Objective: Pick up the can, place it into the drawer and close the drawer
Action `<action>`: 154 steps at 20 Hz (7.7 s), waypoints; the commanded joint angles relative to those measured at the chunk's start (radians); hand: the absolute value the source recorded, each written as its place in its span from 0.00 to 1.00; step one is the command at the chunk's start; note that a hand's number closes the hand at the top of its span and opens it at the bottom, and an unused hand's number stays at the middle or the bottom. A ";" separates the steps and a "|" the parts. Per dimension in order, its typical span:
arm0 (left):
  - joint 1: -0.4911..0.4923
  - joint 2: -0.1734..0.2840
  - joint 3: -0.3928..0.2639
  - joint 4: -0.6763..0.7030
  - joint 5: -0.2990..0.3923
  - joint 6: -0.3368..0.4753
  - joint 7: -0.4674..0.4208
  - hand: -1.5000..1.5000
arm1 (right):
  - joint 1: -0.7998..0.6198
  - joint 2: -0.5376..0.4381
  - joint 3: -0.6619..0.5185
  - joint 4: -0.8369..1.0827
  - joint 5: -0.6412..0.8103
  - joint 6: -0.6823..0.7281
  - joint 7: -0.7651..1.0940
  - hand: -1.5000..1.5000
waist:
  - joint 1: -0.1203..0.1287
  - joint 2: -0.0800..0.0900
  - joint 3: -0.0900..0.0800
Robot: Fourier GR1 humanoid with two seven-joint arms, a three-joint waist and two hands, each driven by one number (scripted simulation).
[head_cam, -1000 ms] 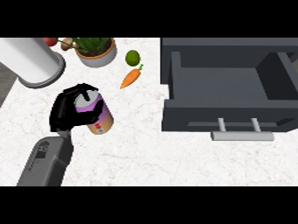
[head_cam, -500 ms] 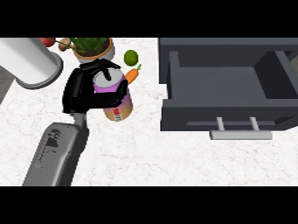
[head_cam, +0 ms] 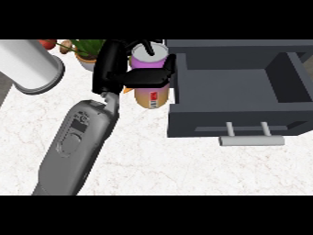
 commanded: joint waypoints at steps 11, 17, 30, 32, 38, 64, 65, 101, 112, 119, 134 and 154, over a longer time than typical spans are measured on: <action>-0.419 -0.001 -0.026 0.343 0.071 0.117 0.026 1.00 | 0.016 0.021 0.040 0.022 0.053 -0.012 -0.041 0.00 | -0.007 0.003 0.000; -0.586 -0.001 -0.034 0.556 0.181 0.151 -0.024 1.00 | -0.024 0.012 0.017 -0.003 0.014 -0.010 0.018 0.00 | -0.022 0.007 0.000; -0.734 -0.001 -0.183 0.808 0.332 0.223 -0.119 1.00 | -0.104 -0.017 0.011 0.061 0.021 -0.010 0.033 0.00 | -0.041 0.012 0.001; -0.734 -0.001 -0.220 0.846 0.375 0.255 -0.130 1.00 | -0.080 -0.041 -0.014 0.062 -0.007 0.030 -0.001 0.00 | -0.076 0.018 0.003; -0.753 -0.001 -0.290 0.870 0.435 0.266 -0.139 1.00 | -0.081 -0.015 0.007 0.064 0.026 0.011 -0.015 0.00 | -0.070 0.015 0.002; -0.689 -0.001 -0.474 0.997 0.533 0.428 -0.279 0.00 | -0.199 -0.054 0.031 0.047 0.031 -0.007 0.063 0.00 | -0.121 0.030 0.002; -0.708 -0.001 -0.461 1.014 0.537 0.401 -0.289 0.00 | -0.182 -0.021 0.055 0.108 0.088 -0.019 -0.003 0.00 | -0.107 0.033 0.003; -0.673 -0.001 -0.463 0.861 0.690 0.508 -0.321 0.00 | -0.354 -0.225 0.395 0.312 1.074 -0.169 -0.123 0.00 | 0.025 0.000 -0.001; -0.624 0.141 -0.475 0.682 0.610 0.522 -0.163 0.00 | -0.467 -0.127 0.370 0.739 1.197 -0.466 -0.210 0.00 | 0.040 -0.005 0.000; -0.581 0.248 -0.489 0.546 0.584 0.503 -0.056 0.00 | -0.597 -0.127 0.306 0.988 1.226 -0.563 -0.246 0.00 | 0.052 -0.001 0.001; -0.393 0.418 -0.465 0.333 0.573 0.438 -0.026 0.00 | -0.945 -0.096 0.191 1.421 1.344 -0.807 -0.215 0.00 | 0.081 0.017 0.001; -0.135 0.533 -0.471 0.039 0.512 0.434 -0.003 0.00 | -1.383 -0.213 0.034 1.911 1.347 -0.928 -0.221 0.00 | 0.115 0.031 0.002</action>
